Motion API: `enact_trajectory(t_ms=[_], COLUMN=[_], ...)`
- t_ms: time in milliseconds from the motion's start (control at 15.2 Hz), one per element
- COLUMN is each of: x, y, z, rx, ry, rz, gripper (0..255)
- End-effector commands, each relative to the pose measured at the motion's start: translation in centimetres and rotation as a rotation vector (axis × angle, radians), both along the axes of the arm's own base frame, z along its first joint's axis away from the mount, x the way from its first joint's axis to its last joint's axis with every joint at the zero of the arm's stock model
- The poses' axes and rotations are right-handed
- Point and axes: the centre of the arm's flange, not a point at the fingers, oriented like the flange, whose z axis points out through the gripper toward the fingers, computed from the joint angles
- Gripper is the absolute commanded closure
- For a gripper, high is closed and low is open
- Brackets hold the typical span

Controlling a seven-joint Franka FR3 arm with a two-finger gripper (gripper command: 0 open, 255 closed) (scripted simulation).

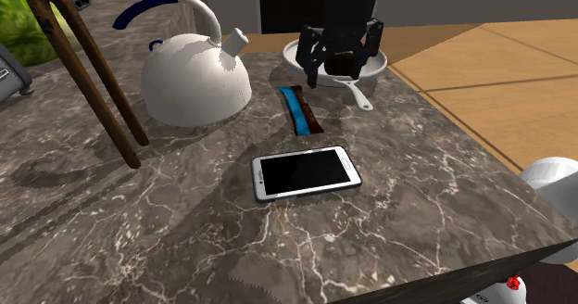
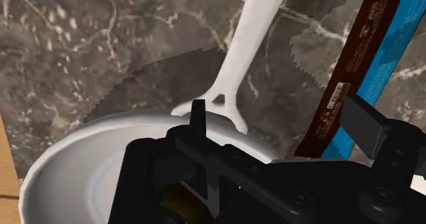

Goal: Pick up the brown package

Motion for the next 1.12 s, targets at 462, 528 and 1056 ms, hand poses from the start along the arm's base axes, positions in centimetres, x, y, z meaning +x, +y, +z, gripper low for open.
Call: enact_trajectory(t_ms=[462, 528, 1056], x=[3.1, 3.1, 3.1], y=[6.5, 6.5, 6.5], z=[-1.3, -1.8, -3.7], rx=[0.014, 0.014, 0.014], ry=[0.050, 0.050, 0.050], rz=[-0.095, -0.095, -0.095], gripper=[0, 0, 255])
